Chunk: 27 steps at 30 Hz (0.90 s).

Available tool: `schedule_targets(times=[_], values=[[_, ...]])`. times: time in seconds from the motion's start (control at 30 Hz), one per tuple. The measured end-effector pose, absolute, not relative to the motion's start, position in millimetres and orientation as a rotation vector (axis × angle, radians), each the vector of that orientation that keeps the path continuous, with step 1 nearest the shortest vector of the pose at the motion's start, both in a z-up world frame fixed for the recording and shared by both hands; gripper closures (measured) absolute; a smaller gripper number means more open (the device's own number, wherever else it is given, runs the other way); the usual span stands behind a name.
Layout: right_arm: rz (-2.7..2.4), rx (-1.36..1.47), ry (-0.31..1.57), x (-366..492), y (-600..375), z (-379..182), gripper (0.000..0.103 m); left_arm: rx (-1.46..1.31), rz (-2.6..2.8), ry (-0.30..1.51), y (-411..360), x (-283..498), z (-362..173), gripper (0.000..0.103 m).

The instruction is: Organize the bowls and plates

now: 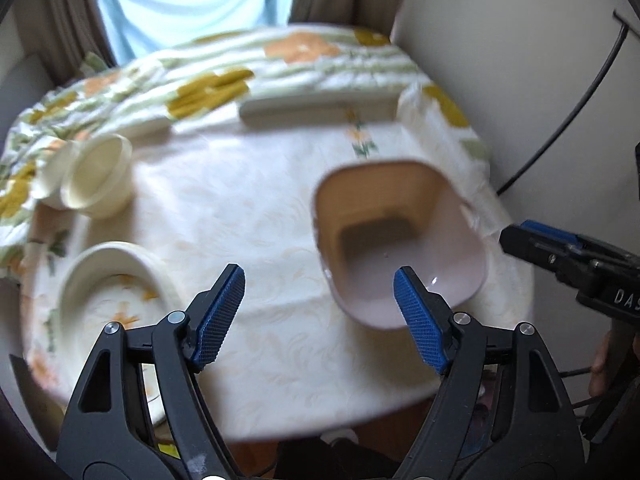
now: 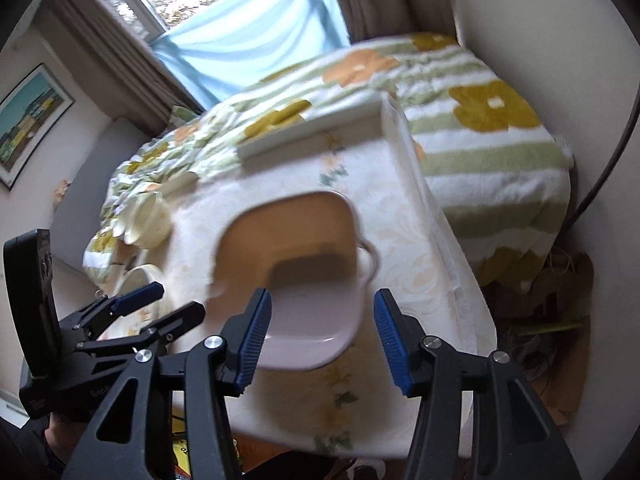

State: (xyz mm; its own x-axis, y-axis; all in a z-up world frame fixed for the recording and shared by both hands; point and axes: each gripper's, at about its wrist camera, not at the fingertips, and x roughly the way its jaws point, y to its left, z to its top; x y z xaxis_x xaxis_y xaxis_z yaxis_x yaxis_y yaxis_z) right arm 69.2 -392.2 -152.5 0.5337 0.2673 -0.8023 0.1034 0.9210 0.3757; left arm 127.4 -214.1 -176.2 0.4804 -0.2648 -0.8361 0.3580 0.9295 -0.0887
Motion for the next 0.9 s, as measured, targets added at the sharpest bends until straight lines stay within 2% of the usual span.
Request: schedule_targets(times=[0.03, 0.07, 0.1, 0.13, 0.27, 0.57, 0.7, 0.9], values=[[0.117, 0.397, 0.993, 66.1, -386.4, -141.2, 0.033, 0.093, -0.365, 0.972, -207.3, 120.9, -163.5, 0.024], [0.129, 0.393, 0.973, 64.0, -382.2, -134.2, 0.022, 0.083, -0.343, 0.939, -199.7, 114.3, -150.6, 0.015], [0.145, 0.39, 0.949, 62.4, -377.6, -127.2, 0.007, 0.076, -0.326, 0.913, -192.1, 109.8, -141.4, 0.004], [0.168, 0.383, 0.916, 61.0, -371.5, -117.5, 0.002, 0.066, -0.304, 0.88, -183.6, 104.2, -131.1, 0.001], [0.232, 0.335, 0.873, 70.1, -348.1, -96.4, 0.002, 0.04, -0.212, 0.811, -150.1, 94.3, -105.4, 0.0], [0.385, 0.205, 0.877, 113.6, -270.2, -71.7, 0.002, -0.061, -0.01, 0.783, -48.9, 104.7, -73.6, 0.0], [0.403, 0.179, 0.872, 141.3, -238.2, -68.7, 0.002, -0.091, 0.033, 0.796, -8.2, 129.9, -76.7, 0.0], [0.397, 0.186, 0.952, 199.4, -190.2, -93.8, 0.002, -0.134, 0.022, 0.882, 43.7, 189.1, -99.0, 0.0]])
